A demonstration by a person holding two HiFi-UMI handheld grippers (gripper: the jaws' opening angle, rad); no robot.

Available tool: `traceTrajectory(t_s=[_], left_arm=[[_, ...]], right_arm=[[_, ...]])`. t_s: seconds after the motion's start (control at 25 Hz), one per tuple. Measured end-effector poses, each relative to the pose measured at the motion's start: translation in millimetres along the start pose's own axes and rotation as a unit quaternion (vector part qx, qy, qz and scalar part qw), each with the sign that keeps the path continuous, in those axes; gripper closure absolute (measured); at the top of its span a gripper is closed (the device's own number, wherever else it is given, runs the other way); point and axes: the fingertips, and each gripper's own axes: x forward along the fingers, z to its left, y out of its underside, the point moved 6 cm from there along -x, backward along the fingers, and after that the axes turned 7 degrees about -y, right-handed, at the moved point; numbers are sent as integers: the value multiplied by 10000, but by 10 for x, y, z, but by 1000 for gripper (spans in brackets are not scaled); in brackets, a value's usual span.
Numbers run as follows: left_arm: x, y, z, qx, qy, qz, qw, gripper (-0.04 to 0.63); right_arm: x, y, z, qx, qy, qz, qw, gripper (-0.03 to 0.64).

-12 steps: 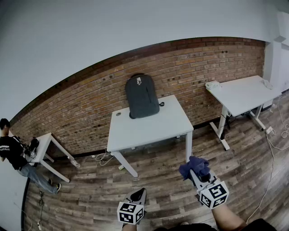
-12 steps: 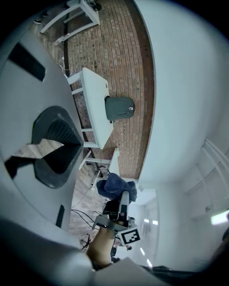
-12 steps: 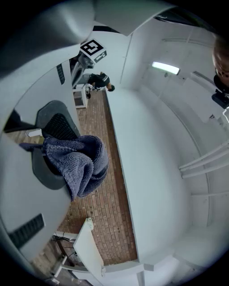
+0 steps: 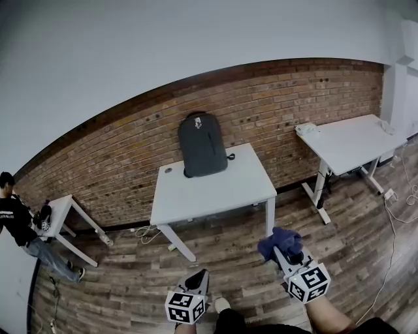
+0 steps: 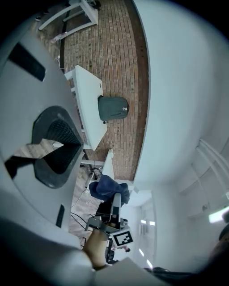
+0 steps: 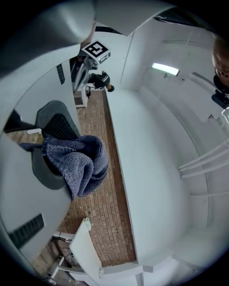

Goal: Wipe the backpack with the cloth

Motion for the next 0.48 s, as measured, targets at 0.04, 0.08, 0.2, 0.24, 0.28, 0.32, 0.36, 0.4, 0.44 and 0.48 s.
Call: traceTrajectory(t_s=[0.04, 0.08, 0.2, 0.24, 0.28, 0.32, 0.36, 0.4, 0.44, 0.48], left_arm=[[27, -3, 14, -49, 7, -11, 10000, 614], [53, -10, 31, -99, 15, -27, 9999, 614], [168, -48, 91, -86, 34, -70, 9999, 614], [215, -63, 109, -42, 40, -68, 10000, 614], [260, -78, 125, -10, 49, -67, 10000, 614], [299, -95, 142, 5, 62, -70, 10000, 614], [336, -113, 164, 10, 73, -78, 9999, 614], [376, -132, 196, 15, 80, -86, 9999, 614], [419, -151, 235, 24, 83, -89, 9999, 614], [461, -168, 280, 33, 86, -87, 9999, 614]], right_arm=[[21, -1, -18, 8, 6, -8, 10000, 566], [48, -5, -33, 8, 8, -21, 10000, 566], [170, -10, -84, -19, 10, -57, 10000, 566], [212, -3, -102, -12, 10, -56, 10000, 566], [249, 10, -118, 0, 8, -42, 10000, 566], [283, 23, -129, 4, 4, -20, 10000, 566], [318, 31, -139, -12, 1, 3, 10000, 566], [361, 34, -150, -45, 3, 21, 10000, 566], [412, 31, -163, -76, 10, 28, 10000, 566], [465, 26, -176, -88, 20, 24, 10000, 566]])
